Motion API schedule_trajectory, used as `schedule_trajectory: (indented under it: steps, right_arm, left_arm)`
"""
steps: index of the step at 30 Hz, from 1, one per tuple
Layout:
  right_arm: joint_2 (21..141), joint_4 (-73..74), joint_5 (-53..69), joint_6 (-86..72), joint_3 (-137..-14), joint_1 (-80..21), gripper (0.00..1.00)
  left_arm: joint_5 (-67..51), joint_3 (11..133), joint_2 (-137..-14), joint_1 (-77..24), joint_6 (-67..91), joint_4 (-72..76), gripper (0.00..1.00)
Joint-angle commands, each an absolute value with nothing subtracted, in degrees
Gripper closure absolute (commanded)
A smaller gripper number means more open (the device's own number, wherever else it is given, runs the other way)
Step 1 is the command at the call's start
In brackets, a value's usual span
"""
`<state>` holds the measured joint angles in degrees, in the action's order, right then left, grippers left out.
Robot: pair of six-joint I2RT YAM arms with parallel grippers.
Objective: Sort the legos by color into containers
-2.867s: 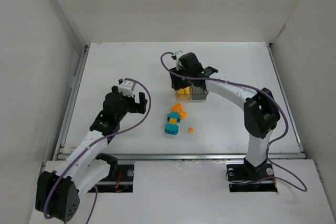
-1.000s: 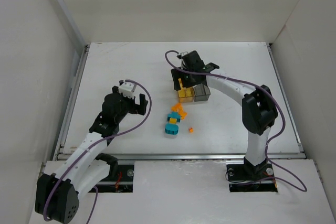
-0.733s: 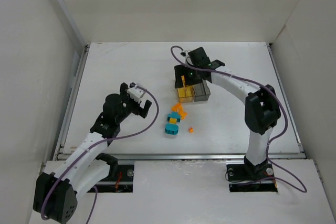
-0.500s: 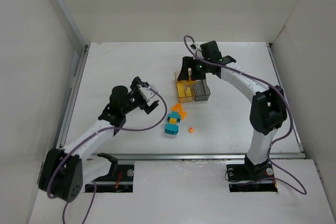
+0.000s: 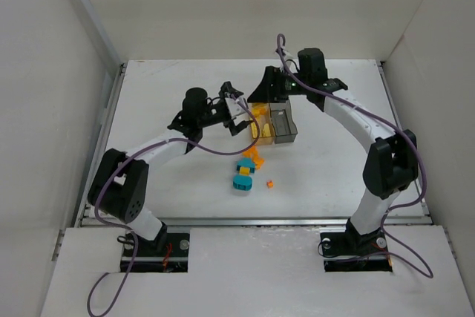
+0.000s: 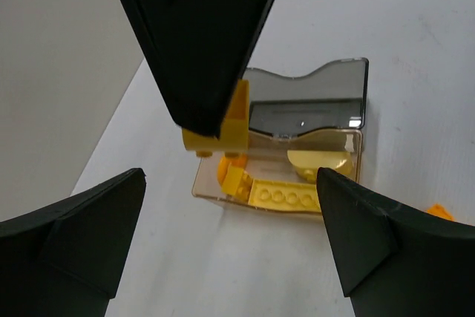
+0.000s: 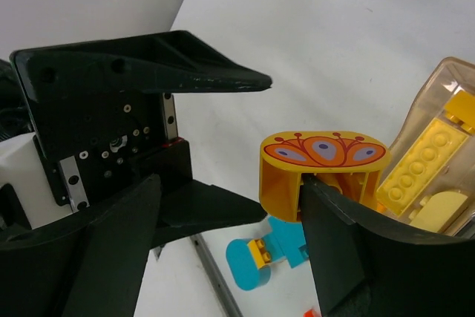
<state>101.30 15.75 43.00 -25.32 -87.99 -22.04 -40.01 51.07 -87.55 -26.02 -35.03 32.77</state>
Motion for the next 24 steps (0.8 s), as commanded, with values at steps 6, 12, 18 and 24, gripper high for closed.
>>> schedule_trajectory:
  steps: [6, 12, 18, 24]
  right_arm:
    - [99.7, 10.4, 48.7, -26.4, -86.0, -20.1, 0.21]
    - [99.7, 9.8, 49.9, -27.0, -84.7, -20.1, 0.22]
    - [98.6, 9.8, 49.9, -27.5, -83.6, -20.1, 0.24]
    - [96.9, 9.8, 49.1, -27.5, -82.5, -19.6, 0.24]
  left_arm:
    - [-42.4, 59.3, -92.6, -29.1, -31.7, 36.8, 0.05]
    - [-40.7, 61.7, -95.5, -29.6, -31.7, 36.8, 0.21]
    - [-40.2, 62.3, -96.6, -29.6, -29.3, 39.1, 0.59]
    - [-37.6, 61.8, -97.1, -30.1, -28.0, 39.1, 1.0]
